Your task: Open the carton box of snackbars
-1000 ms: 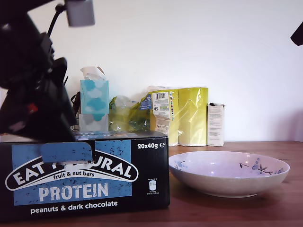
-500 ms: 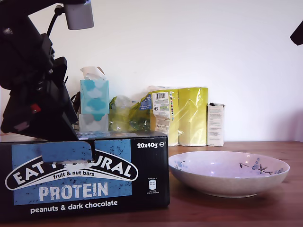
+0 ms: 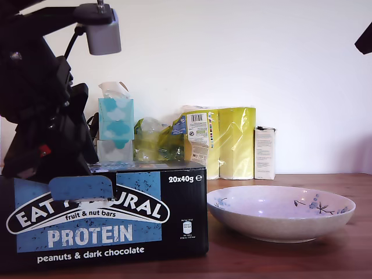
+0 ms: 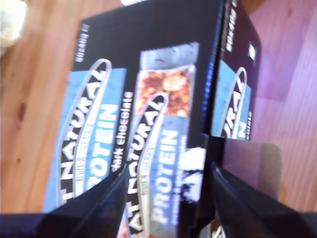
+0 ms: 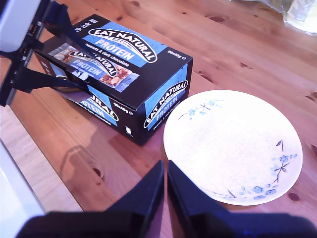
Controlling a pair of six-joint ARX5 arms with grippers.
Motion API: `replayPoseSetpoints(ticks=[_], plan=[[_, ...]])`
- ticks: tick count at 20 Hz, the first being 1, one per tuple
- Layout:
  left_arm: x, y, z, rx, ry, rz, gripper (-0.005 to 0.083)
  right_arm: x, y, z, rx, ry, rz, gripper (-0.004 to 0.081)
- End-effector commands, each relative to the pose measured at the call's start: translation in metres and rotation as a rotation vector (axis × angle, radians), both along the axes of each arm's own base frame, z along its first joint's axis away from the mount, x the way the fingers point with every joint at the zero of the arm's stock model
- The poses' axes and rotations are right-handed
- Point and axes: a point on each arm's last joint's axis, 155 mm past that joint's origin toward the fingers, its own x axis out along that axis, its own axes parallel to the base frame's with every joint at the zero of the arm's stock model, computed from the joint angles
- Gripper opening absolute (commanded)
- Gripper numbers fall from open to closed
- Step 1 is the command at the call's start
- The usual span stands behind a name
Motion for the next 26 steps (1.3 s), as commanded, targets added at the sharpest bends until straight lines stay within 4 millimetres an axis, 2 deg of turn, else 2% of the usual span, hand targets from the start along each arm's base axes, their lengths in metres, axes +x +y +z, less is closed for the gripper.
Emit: replayPoseSetpoints(ticks=[1, 8, 14, 19, 26], plan=[[0.001, 0.007, -0.008, 0.025, -0.007, 0.015, 0.0462, 0.0, 0.003, 0.012, 0.025, -0.022, 0.009, -0.0013], [0.018, 0.01, 0.009, 0.061, -0.126, 0.023, 0.0444, 0.0, 0.003, 0.012, 0.03, -0.017, 0.006, -0.0013], [0.032, 0.01, 0.034, 0.099, -0.24, 0.002, 0.0444, -0.002, 0.005, 0.012, 0.035, -0.014, 0.016, -0.0013], [0.055, 0.009, 0.077, 0.101, -0.367, 0.004, 0.0444, -0.002, 0.005, 0.012, 0.037, -0.013, 0.019, -0.0013], [0.084, 0.024, 0.126, 0.06, -0.444, 0.096, 0.0444, -0.002, 0.005, 0.012, 0.036, -0.012, 0.019, -0.0013]])
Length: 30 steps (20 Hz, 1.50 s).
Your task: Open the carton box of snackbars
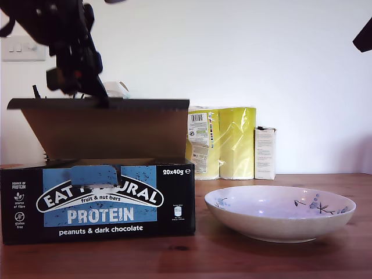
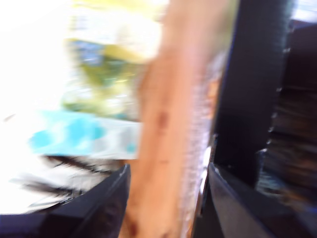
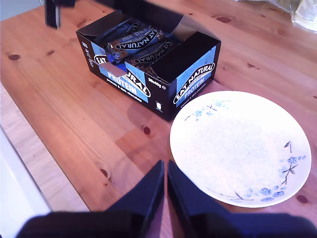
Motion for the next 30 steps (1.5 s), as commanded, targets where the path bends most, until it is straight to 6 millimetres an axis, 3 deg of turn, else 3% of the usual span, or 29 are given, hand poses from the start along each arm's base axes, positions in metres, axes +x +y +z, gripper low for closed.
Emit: replayPoseSetpoints(ticks=[1, 5, 8, 9, 12, 13, 19, 30], plan=[[-0.001, 0.002, 0.006, -0.025, -0.001, 0.01, 0.0444, 0.0, 0.002, 0.011, 0.02, -0.023, 0.003, -0.0013], [-0.014, 0.011, 0.012, -0.128, 0.046, 0.051, 0.0443, 0.0, 0.002, 0.011, 0.02, -0.022, 0.003, -0.0013], [-0.037, 0.013, -0.009, -0.234, 0.201, 0.067, 0.037, 0.0, 0.002, 0.011, 0.02, -0.022, 0.003, -0.0013], [-0.047, 0.009, -0.019, -0.268, 0.271, 0.052, 0.0306, 0.0, 0.002, 0.011, 0.02, -0.022, 0.003, -0.0013], [-0.072, -0.005, -0.044, -0.3, 0.442, -0.014, 0.0003, 0.0, 0.002, 0.011, 0.02, -0.022, 0.003, -0.0013], [-0.078, -0.008, -0.053, -0.295, 0.481, -0.035, -0.0019, 0.0, 0.002, 0.011, 0.02, -0.022, 0.003, -0.0013], [-0.078, -0.007, -0.09, -0.256, 0.446, -0.073, -0.002, 0.0, 0.002, 0.011, 0.02, -0.022, 0.003, -0.0013], [-0.069, -0.017, -0.13, -0.166, 0.464, -0.106, -0.002, 0.0, 0.002, 0.011, 0.025, -0.017, 0.003, -0.0013]])
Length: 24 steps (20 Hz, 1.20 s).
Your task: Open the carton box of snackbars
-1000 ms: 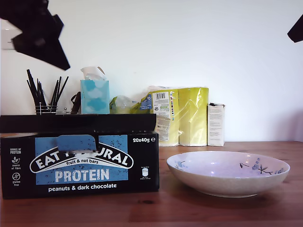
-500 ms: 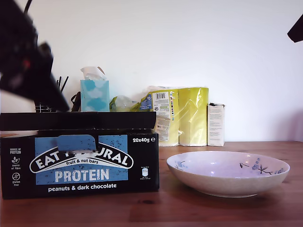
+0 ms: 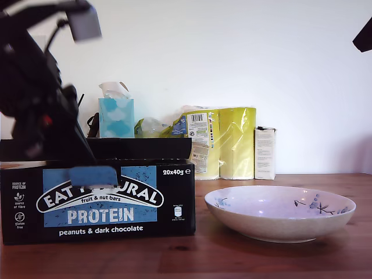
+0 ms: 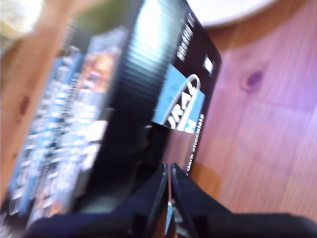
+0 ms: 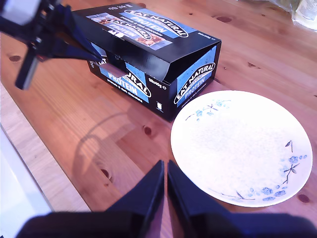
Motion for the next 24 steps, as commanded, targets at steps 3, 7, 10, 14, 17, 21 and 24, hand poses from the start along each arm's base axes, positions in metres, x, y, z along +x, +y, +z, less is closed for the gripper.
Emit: replayPoseSetpoints(ticks=[3, 7, 10, 14, 17, 21, 24], plan=[[0.003, 0.0, -0.018, 0.041, 0.003, -0.014, -0.002, -0.001, 0.003, 0.011, 0.023, -0.021, 0.012, -0.0013], [0.012, -0.001, -0.013, 0.043, -0.043, 0.001, -0.002, -0.001, 0.003, 0.011, 0.023, -0.021, 0.011, -0.0013], [0.022, 0.0, -0.005, 0.044, -0.095, 0.021, -0.002, -0.001, 0.003, 0.011, 0.023, -0.021, 0.011, -0.0013], [0.03, -0.003, 0.007, 0.031, -0.153, 0.017, -0.002, -0.001, 0.003, 0.011, 0.023, -0.021, 0.011, -0.0013], [0.04, -0.002, 0.019, 0.031, -0.215, 0.037, -0.002, -0.001, 0.003, 0.011, 0.023, -0.02, 0.011, -0.0013], [0.056, 0.0, 0.039, 0.001, -0.279, 0.069, -0.002, -0.001, 0.003, 0.011, 0.023, -0.02, 0.011, -0.0013], [0.072, 0.003, 0.064, -0.033, -0.356, 0.1, -0.002, -0.001, 0.003, 0.011, 0.021, -0.018, 0.011, -0.0013]])
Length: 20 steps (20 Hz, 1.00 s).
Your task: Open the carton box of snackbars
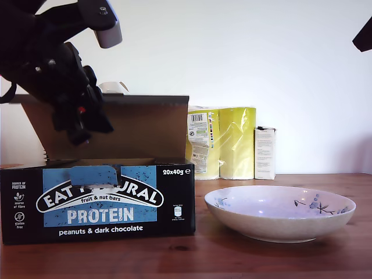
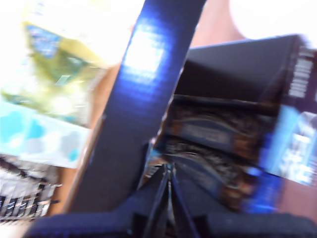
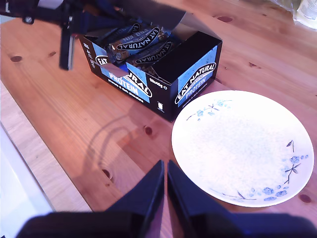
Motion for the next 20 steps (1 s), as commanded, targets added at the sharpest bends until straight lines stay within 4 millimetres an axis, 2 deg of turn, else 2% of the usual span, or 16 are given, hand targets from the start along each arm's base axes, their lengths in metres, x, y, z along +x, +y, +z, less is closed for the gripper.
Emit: replayPoseSetpoints(ticks=[1, 4, 6, 9, 13, 16, 20], plan=[[0.013, -0.001, 0.018, -0.023, -0.048, 0.014, -0.002, -0.001, 0.002, 0.01, 0.017, -0.018, 0.009, -0.0013], [0.029, 0.005, 0.045, -0.089, -0.114, 0.037, -0.002, -0.003, 0.004, 0.01, 0.024, -0.013, 0.019, -0.0013], [0.036, 0.006, 0.055, -0.136, -0.129, 0.022, -0.002, -0.006, 0.01, 0.016, 0.052, -0.019, 0.052, -0.0013], [0.044, 0.013, 0.061, -0.186, -0.129, 0.014, -0.002, -0.006, 0.015, 0.03, 0.092, -0.046, 0.069, -0.0013], [0.054, 0.023, 0.072, -0.277, -0.141, 0.025, -0.002, -0.003, 0.016, 0.067, 0.151, -0.119, 0.064, -0.0013], [0.063, 0.03, 0.076, -0.325, -0.155, 0.042, -0.002, -0.004, 0.016, 0.088, 0.179, -0.154, 0.063, -0.0013], [0.083, 0.028, 0.071, -0.388, -0.136, 0.067, -0.002, -0.007, 0.015, 0.089, 0.185, -0.135, 0.06, -0.0013]])
